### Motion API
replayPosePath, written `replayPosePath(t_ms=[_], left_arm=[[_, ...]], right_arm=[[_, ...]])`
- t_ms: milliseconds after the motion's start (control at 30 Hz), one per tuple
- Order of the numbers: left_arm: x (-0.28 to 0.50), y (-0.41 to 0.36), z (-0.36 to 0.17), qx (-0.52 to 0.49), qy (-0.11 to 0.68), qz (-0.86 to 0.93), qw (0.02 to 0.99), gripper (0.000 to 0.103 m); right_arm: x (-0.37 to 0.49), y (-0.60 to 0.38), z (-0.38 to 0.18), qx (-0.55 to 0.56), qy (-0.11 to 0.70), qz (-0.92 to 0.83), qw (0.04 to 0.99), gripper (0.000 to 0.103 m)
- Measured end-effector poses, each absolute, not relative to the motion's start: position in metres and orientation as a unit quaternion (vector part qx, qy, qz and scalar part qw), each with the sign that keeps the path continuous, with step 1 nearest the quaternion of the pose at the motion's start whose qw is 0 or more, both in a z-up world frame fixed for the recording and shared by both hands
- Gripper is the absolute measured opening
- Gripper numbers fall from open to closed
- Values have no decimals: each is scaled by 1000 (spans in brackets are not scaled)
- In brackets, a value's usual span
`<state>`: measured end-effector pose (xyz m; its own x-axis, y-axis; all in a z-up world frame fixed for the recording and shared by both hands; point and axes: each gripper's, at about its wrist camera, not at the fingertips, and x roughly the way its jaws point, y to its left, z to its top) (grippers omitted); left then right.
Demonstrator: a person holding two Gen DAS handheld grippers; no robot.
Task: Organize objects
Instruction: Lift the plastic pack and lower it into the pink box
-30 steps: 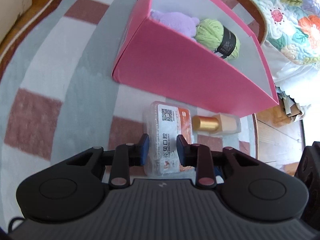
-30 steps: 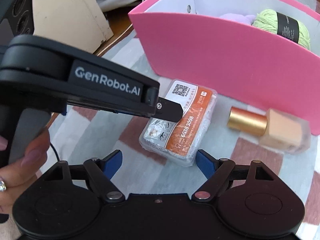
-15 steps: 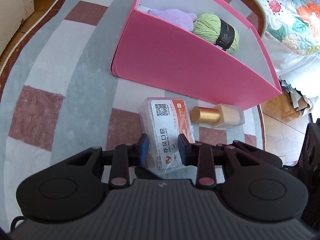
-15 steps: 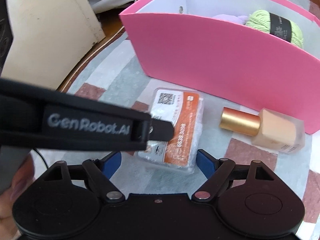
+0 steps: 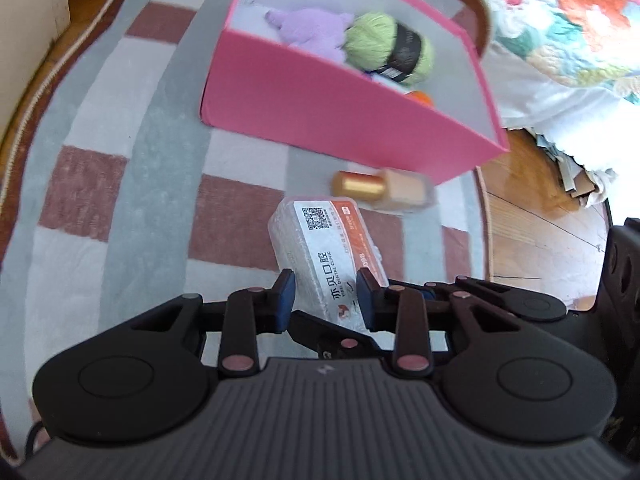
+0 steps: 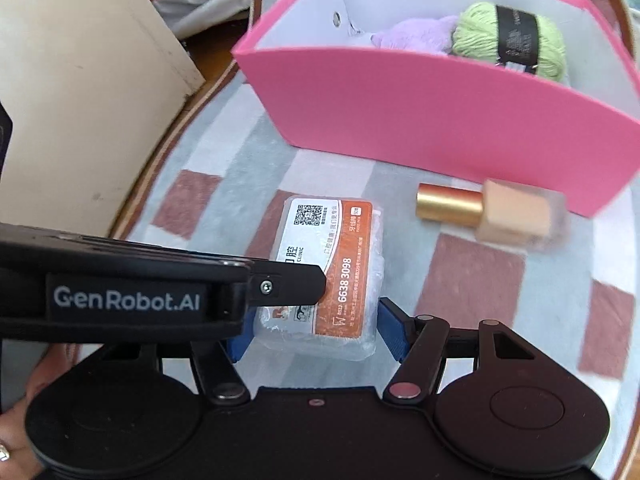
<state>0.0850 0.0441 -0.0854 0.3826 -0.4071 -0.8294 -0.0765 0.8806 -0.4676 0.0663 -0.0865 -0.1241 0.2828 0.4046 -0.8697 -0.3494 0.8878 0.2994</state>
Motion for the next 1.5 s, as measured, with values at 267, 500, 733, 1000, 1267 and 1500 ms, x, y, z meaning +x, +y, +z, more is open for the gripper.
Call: replayPosePath(t_ms=[267,500,733,1000,1267,1500], left_arm=[[71,27,-33,-211,528,-97,817,32],[75,28,13,-208,482,-103,845,33],[94,31,46,-205,464,-109,855,35],[152,36,56,-215,484,-89,843,35],[233,56,1,-267,544,-67,793,35],[272,56,-58,-273,591,-31,758,35]], right_arm=[[53,-103,-86,77,551,229,799,69],[50,-101,-36,45,496,225,837,68],[67,-93,3,-2,459,238,856,68],[115,-92,15,4,471,236,850,67],[196,-79,-15,-19,522,234,820,67],[233,-81,-75,15,566,223,794,66]])
